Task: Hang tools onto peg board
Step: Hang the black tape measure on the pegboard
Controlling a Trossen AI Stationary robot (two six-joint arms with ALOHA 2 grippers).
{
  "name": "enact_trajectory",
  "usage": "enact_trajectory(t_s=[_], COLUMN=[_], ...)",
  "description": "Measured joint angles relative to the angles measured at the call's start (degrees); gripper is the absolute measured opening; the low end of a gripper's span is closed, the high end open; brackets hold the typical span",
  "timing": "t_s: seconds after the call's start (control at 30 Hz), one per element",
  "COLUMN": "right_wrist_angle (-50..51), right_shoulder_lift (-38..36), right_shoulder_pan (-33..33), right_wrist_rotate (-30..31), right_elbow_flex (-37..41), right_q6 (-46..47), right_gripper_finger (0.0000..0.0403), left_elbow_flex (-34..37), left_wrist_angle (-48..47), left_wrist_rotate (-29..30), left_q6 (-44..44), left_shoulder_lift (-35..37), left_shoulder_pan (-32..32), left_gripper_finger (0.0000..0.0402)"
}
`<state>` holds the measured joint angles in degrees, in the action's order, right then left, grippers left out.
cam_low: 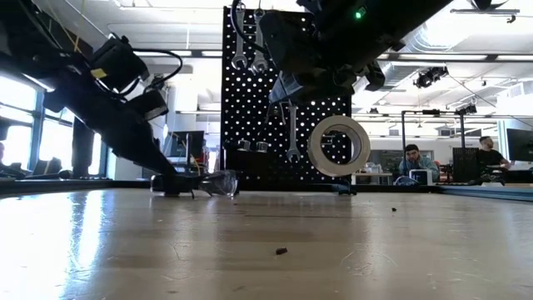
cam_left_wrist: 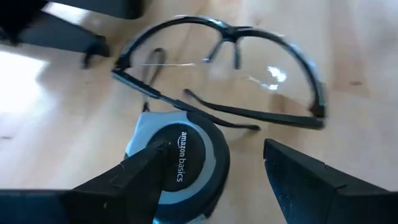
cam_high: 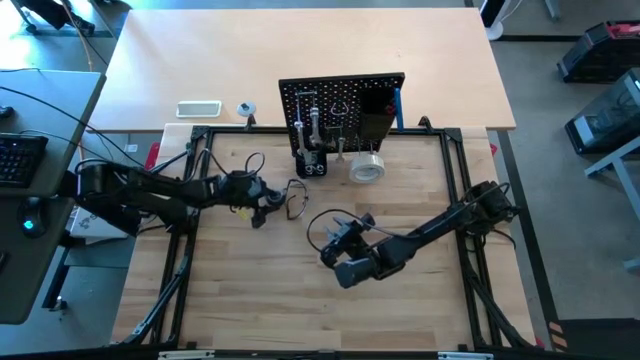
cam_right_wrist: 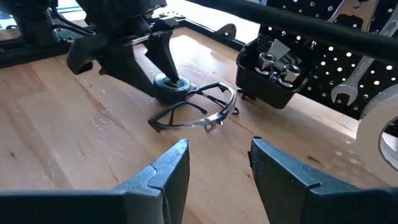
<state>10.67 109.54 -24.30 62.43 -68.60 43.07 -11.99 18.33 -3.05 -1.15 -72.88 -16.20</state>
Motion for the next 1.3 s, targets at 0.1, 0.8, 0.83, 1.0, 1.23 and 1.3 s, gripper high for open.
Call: enact_trajectory(t_s=[0.1,0.8,0.83,1.0,1.23,1.3], right_wrist_angle=[0.08,2.28,2.36,2.31,1.79,1.56], right_shoulder_lift=[0.0,0.02,0.02,0.02,0.02,0.02], right_shoulder_pan=[-0.28,-0.57,-0.57,-0.57,-0.61,-0.82], right_wrist_rotate=[0.0,0.25,0.26,0.35,0.08,0.0], right_elbow_flex=[0.0,0.0,0.0,0.0,0.0,0.0], right_q6=[-0.01,-1.07,-1.08,-1.08,-0.63,-0.65], right_gripper_finger=[0.0163,0.0163,0.0163,0.0163,0.0163,0.0163], left_elbow_flex=[0.02,0.2,0.2,0.28,0.34,0.37], left_wrist_angle=[0.36,0.52,0.38,0.0,-0.54,-0.59], left_wrist_rotate=[-2.39,-20.13,-21.27,-25.87,-29.72,-30.22], left_q6=[-2.45,-12.37,-12.76,-14.31,-16.12,-16.59], left_shoulder_lift=[-0.02,-0.2,-0.2,-0.27,-0.33,-0.22], left_shoulder_pan=[1.66,19.76,20.46,23.57,25.57,25.61], left_gripper_finger=[0.0255,0.0255,0.0255,0.0255,0.0255,0.0255])
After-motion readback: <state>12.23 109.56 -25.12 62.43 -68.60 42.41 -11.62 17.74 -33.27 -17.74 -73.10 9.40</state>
